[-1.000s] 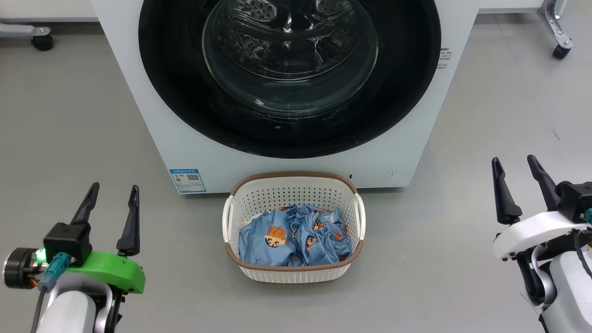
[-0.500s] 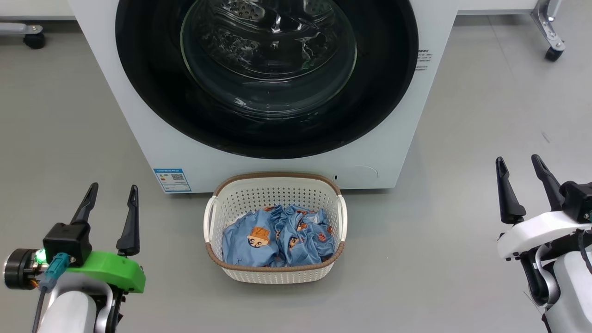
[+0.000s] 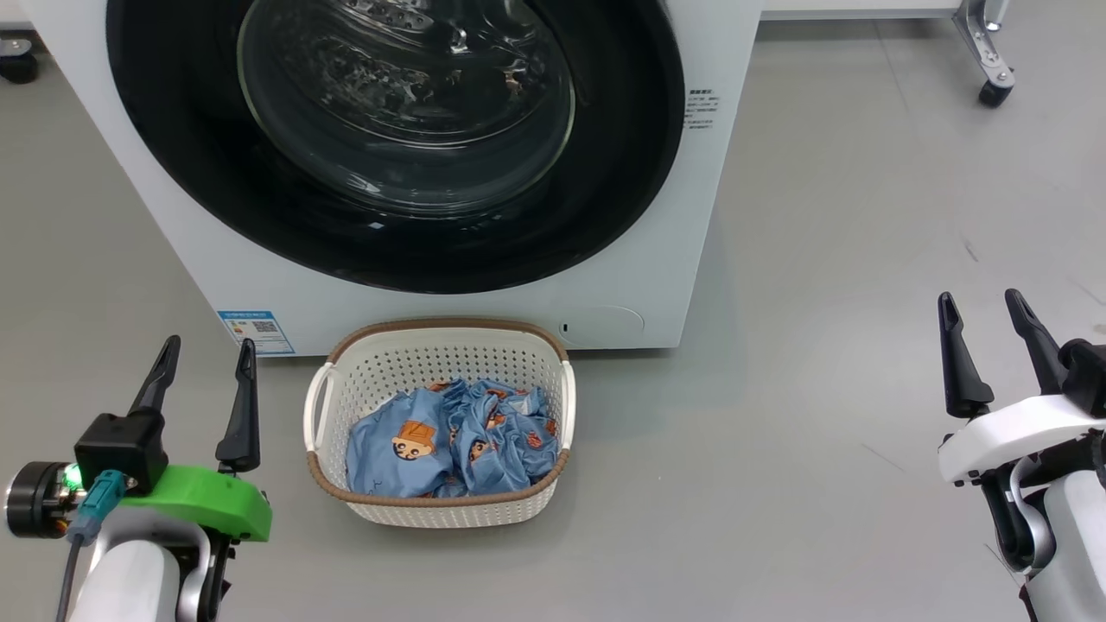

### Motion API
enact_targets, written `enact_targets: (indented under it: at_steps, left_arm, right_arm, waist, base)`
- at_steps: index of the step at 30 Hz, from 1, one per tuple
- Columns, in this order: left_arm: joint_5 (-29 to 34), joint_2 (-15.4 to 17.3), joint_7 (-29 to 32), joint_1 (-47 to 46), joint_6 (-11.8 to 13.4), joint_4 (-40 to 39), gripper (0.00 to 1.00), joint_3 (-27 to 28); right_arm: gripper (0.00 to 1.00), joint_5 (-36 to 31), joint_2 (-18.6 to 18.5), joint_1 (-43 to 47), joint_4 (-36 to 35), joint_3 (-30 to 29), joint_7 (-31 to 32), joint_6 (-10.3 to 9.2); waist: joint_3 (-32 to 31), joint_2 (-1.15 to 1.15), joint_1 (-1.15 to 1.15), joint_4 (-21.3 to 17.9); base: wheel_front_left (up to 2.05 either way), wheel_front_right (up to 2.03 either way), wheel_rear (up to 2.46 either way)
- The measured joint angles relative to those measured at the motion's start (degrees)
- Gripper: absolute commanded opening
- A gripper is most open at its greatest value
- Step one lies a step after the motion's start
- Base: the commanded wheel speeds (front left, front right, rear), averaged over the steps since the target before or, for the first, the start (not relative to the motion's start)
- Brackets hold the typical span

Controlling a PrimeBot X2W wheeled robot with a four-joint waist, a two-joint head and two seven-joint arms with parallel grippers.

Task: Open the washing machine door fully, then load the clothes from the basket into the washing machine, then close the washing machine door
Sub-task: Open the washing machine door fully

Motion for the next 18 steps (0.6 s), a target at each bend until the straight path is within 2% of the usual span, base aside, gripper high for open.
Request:
enact_targets:
  at_steps: [9, 18]
  left_arm:
    - [0.6, 0.0, 0.0, 0.0, -0.2, -0.4, 1.00, 0.5]
    - [1.5, 0.0, 0.0, 0.0, -0.2, -1.7, 1.00, 0.8]
  right_arm:
    - [1.00, 0.0, 0.4, 0.0, -0.4, -0.8, 0.0, 0.05]
    - [1.00, 0.0, 1.2, 0.0, -1.4, -1.7, 0.0, 0.08]
  waist:
    - [0.7, 0.00, 0.00, 0.0]
    - [1.5, 0.00, 0.00, 0.0]
  base:
    - [0.75, 0.75, -1.51]
    - [0.54, 0.54, -1.08]
